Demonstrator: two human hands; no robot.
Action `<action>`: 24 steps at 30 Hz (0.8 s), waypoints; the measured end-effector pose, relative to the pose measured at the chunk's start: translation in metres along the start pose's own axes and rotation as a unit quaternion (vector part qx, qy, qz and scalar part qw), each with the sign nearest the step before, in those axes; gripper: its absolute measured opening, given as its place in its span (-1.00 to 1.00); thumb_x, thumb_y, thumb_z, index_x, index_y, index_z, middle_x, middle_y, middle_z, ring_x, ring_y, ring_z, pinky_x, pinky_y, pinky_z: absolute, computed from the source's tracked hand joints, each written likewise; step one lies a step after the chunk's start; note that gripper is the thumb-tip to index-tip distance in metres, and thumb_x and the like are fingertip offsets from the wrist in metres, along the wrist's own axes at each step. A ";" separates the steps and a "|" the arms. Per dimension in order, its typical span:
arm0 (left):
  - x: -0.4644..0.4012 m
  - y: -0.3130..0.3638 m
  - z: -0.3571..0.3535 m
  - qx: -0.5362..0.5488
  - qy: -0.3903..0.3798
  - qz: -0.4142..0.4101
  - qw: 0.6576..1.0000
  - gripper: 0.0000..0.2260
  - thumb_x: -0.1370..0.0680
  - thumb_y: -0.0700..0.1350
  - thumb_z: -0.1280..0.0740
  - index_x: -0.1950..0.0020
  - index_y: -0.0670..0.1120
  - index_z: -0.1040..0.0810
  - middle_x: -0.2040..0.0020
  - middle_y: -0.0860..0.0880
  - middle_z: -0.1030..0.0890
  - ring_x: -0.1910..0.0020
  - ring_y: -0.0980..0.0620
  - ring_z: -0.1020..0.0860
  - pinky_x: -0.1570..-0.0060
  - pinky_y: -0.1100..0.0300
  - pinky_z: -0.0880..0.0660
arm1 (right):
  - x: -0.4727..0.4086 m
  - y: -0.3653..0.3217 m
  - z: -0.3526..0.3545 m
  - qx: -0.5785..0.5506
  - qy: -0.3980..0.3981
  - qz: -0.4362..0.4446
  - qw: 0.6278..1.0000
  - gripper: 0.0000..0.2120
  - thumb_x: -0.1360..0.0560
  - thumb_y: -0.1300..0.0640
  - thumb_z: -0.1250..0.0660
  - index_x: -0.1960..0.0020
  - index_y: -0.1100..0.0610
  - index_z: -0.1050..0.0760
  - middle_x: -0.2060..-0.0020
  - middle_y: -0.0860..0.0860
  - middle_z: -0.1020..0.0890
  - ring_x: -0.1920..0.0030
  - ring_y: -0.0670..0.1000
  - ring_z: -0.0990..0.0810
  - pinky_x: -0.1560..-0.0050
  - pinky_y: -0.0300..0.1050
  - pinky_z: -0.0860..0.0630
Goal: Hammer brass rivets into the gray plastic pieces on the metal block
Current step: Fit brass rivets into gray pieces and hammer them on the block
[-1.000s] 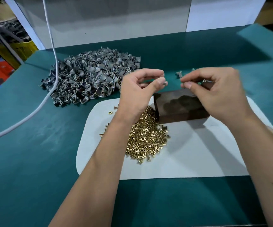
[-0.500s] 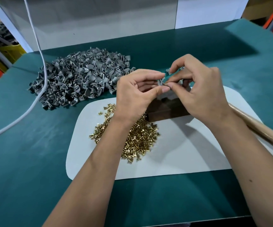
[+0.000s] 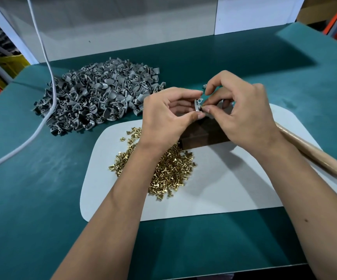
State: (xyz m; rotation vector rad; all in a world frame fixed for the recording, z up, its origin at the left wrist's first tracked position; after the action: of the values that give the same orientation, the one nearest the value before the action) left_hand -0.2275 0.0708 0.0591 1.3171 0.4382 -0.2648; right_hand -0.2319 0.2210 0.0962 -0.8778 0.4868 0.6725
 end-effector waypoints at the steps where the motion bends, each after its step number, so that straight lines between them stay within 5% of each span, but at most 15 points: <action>1: 0.000 0.001 0.000 -0.005 0.000 0.001 1.000 -0.59 -0.33 -0.32 -0.64 -0.14 -0.21 -0.68 0.01 -0.13 -0.72 0.06 -0.04 -0.73 -0.02 0.12 -0.65 | 0.000 0.000 -0.001 0.002 -0.006 0.000 1.000 -0.74 -0.43 0.24 -0.48 -0.01 0.06 -0.47 0.28 -0.15 -0.70 0.21 -0.19 -0.61 0.07 -0.31 -0.48; 6: 0.001 0.007 0.002 -0.058 0.006 -0.006 0.998 -0.66 -0.32 -0.35 -0.64 -0.04 -0.24 -0.66 0.10 -0.15 -0.69 0.13 -0.05 -0.71 0.08 0.18 -0.67 | 0.002 -0.005 -0.006 0.014 -0.027 0.000 1.000 -0.69 -0.39 0.33 -0.47 -0.02 0.10 -0.45 0.29 -0.10 -0.70 0.26 -0.25 -0.54 0.14 -0.49 -0.33; 10: 0.002 0.015 -0.002 -0.104 -0.007 -0.025 0.994 -0.71 -0.34 -0.38 -0.61 0.00 -0.22 -0.66 0.15 -0.13 -0.67 0.17 -0.04 -0.68 0.12 0.18 -0.67 | 0.001 -0.006 -0.008 0.019 -0.038 -0.005 0.999 -0.64 -0.37 0.38 -0.45 -0.04 0.10 -0.42 0.31 -0.06 -0.69 0.28 -0.03 -0.55 0.19 -0.40 -0.40; 16: 0.001 0.031 -0.011 -0.209 -0.008 -0.096 0.973 -0.72 -0.29 -0.39 -0.53 0.05 -0.17 -0.66 0.17 0.02 -0.65 0.20 0.14 -0.63 0.19 0.27 -0.62 | 0.001 -0.003 -0.007 0.048 -0.032 -0.034 0.998 -0.57 -0.32 0.43 -0.36 -0.08 0.11 -0.36 0.40 0.00 -0.63 0.32 0.01 -0.47 0.30 -0.35 -0.33; 20: 0.003 0.028 -0.015 -0.185 -0.005 -0.089 0.979 -0.73 -0.30 -0.40 -0.53 0.05 -0.19 -0.67 0.17 -0.01 -0.67 0.18 0.13 -0.65 0.16 0.26 -0.64 | 0.003 0.006 -0.003 0.014 -0.026 -0.074 0.997 -0.53 -0.33 0.42 -0.37 -0.10 0.07 -0.30 0.41 -0.03 -0.65 0.31 0.01 -0.54 0.23 -0.10 -0.46; 24: 0.000 0.015 -0.003 -0.089 0.012 -0.030 0.996 -0.69 -0.32 -0.37 -0.61 0.00 -0.20 -0.67 0.13 -0.08 -0.69 0.14 0.03 -0.70 0.10 0.18 -0.67 | 0.003 0.011 -0.001 -0.024 -0.006 -0.087 0.996 -0.55 -0.36 0.33 -0.48 -0.13 0.08 -0.36 0.33 -0.13 -0.69 0.29 -0.07 -0.62 0.25 -0.26 -0.50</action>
State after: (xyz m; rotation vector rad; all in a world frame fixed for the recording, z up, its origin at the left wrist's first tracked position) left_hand -0.2216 0.0774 0.0711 1.1362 0.5105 -0.2533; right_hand -0.2373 0.2267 0.0880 -0.9486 0.3799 0.5304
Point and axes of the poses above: each hand's wrist, its own x-axis away from the middle knuckle, its own z-axis out of the back of the hand, y = z × x, the point moved 10 cm from there along -x, towards the middle knuckle
